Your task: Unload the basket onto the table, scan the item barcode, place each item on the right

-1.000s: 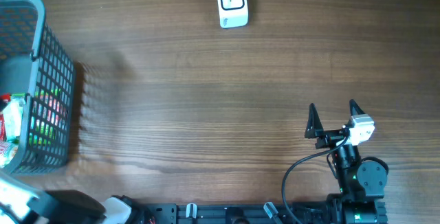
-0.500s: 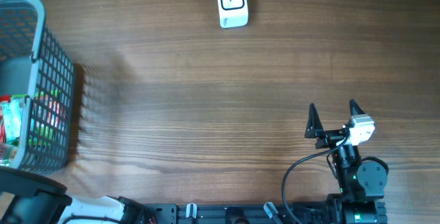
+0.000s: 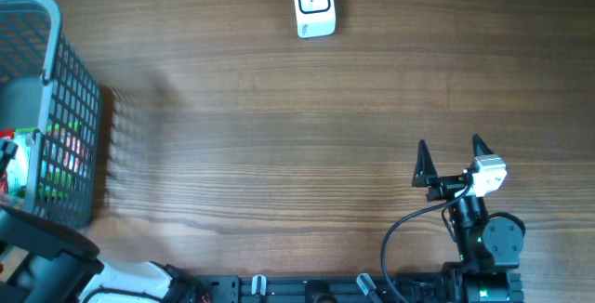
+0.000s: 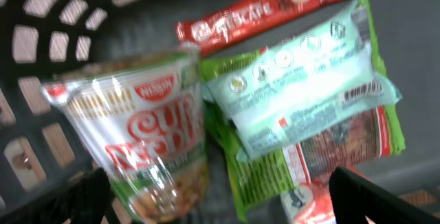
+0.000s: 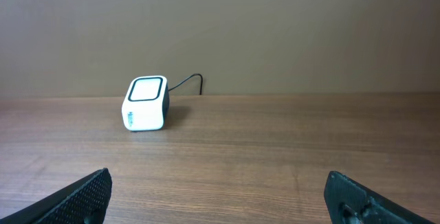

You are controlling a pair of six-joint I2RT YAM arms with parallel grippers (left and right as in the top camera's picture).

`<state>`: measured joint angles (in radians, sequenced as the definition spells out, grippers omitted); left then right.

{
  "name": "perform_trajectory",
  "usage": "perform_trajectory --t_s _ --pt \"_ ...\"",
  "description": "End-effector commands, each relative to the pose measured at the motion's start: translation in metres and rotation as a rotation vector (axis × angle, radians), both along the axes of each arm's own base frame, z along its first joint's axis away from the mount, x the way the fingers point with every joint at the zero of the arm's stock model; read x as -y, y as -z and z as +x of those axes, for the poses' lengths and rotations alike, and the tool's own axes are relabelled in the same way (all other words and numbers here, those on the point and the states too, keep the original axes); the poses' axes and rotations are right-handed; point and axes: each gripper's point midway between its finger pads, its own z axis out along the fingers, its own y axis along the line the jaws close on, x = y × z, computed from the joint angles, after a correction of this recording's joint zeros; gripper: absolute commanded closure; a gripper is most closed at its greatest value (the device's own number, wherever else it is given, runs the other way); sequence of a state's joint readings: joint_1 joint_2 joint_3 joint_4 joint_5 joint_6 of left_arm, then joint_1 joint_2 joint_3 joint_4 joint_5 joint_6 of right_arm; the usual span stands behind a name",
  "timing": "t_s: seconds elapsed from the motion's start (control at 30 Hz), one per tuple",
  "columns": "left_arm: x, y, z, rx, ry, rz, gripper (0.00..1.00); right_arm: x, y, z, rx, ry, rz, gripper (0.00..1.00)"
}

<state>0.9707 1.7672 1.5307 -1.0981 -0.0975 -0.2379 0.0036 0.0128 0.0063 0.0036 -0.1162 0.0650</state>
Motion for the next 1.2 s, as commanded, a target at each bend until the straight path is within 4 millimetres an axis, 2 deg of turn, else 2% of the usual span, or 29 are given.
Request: perform_trajectory --t_s 0.0,0.23,0.33,0.57,0.77,0.83,0.93,1.17 --pt "-0.006 -0.003 -0.004 -0.022 -0.065 0.04 0.0 -0.002 -0.002 -0.001 0.011 -0.014 -0.011 0.0" --pt "-0.007 0.032 -0.021 -0.036 -0.108 0.021 0.03 -0.002 -0.002 -0.001 0.01 -0.014 -0.01 0.0" --pt "-0.009 0.042 -0.027 -0.037 -0.123 0.026 0.1 -0.002 -0.002 -0.001 0.01 -0.014 -0.01 0.0" --pt "-0.008 0.062 -0.036 -0.056 -0.138 0.028 0.1 -0.002 -0.002 -0.001 0.011 -0.014 -0.011 0.0" --pt "-0.006 0.072 -0.037 -0.055 -0.138 0.031 0.07 -0.002 -0.002 -0.001 0.011 -0.014 -0.011 0.0" --pt "-0.014 0.072 -0.033 -0.032 -0.14 0.065 0.0 -0.002 -0.002 -0.001 0.01 -0.014 -0.01 0.0" --pt "-0.027 0.068 -0.025 0.006 -0.142 0.118 0.01 -0.002 -0.002 -0.001 0.01 -0.014 -0.01 0.0" --pt "-0.029 0.071 -0.024 0.017 -0.142 0.133 0.0 -0.002 -0.002 -0.001 0.01 -0.014 -0.01 0.0"
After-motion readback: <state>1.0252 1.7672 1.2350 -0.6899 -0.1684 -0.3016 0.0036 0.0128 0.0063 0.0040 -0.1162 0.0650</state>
